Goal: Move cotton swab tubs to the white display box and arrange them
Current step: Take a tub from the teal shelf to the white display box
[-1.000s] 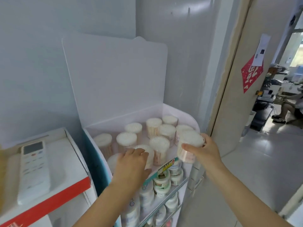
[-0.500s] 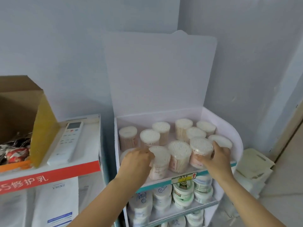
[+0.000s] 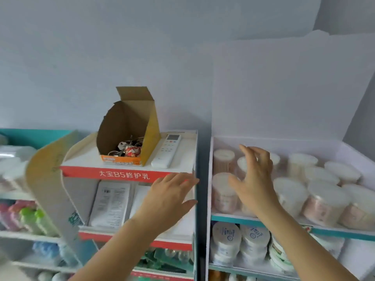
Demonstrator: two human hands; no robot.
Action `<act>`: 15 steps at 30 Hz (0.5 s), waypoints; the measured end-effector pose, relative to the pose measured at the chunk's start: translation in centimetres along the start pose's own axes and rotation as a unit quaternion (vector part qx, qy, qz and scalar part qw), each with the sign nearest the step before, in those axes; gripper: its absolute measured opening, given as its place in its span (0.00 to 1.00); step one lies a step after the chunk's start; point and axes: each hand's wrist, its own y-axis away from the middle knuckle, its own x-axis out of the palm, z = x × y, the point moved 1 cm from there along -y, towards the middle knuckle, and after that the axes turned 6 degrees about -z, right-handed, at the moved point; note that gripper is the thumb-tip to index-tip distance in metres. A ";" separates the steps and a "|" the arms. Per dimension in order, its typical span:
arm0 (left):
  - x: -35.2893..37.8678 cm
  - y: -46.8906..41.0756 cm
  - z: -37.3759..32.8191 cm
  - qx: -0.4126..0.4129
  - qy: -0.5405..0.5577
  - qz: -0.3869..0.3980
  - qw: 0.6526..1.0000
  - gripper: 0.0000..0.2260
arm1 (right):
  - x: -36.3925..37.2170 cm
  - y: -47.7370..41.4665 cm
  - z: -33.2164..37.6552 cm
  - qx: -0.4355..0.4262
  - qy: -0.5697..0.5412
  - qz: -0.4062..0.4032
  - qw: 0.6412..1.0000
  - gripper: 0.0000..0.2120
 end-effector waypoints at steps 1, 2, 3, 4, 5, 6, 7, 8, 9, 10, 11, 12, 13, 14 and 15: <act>-0.7 1.1 1.6 -0.019 -0.011 0.002 1.000 0.22 | 1.0 0.2 1.1 -0.006 -0.014 0.021 1.000 0.33; -1.3 2.2 3.2 -0.036 -0.018 0.000 0.999 0.22 | 1.9 0.5 2.3 -0.015 -0.025 0.038 0.999 0.33; -2.0 3.2 4.7 -0.060 -0.019 0.001 0.998 0.22 | 2.8 0.8 3.7 -0.022 -0.035 0.054 0.998 0.33; -2.7 4.3 6.1 -0.081 -0.023 -0.003 0.996 0.22 | 3.7 1.0 5.1 -0.030 -0.041 0.068 0.996 0.33; -3.5 5.4 7.5 -0.098 -0.026 -0.009 0.995 0.23 | 4.6 1.3 6.7 -0.038 -0.047 0.081 0.995 0.34; -4.3 6.5 8.9 -0.109 -0.027 -0.016 0.994 0.23 | 5.4 1.5 8.3 -0.047 -0.053 0.091 0.993 0.34; -5.1 7.7 10.2 -0.116 -0.030 -0.024 0.992 0.23 | 6.3 1.6 10.0 -0.057 -0.061 0.096 0.992 0.34; -6.0 8.8 11.6 -0.127 -0.032 -0.030 0.991 0.23 | 7.2 1.8 11.8 -0.069 -0.069 0.100 0.990 0.34; -6.7 10.0 13.1 -0.140 -0.034 -0.034 0.989 0.23 | 8.1 1.9 13.6 -0.082 -0.077 0.102 0.988 0.34; -7.5 11.0 14.6 -0.152 -0.036 -0.037 0.987 0.23 | 9.0 2.1 15.5 -0.093 -0.083 0.105 0.987 0.33; -8.4 12.2 16.1 -0.163 -0.039 -0.040 0.985 0.23 | 10.0 2.4 17.4 -0.104 -0.088 0.111 0.984 0.33; -9.2 13.4 17.8 -0.171 -0.043 -0.044 0.983 0.23 | 11.2 2.7 19.4 -0.113 -0.095 0.119 0.982 0.32; -10.0 14.5 19.5 -0.176 -0.047 -0.050 0.982 0.23 | 12.4 3.2 21.3 -0.118 -0.104 0.129 0.979 0.31; -10.8 15.7 21.2 -0.182 -0.050 -0.056 0.980 0.22 | 13.6 3.8 23.2 -0.121 -0.113 0.139 0.976 0.30; -11.5 16.9 23.0 -0.189 -0.053 -0.061 0.979 0.22 | 14.8 4.4 25.2 -0.124 -0.124 0.148 0.973 0.30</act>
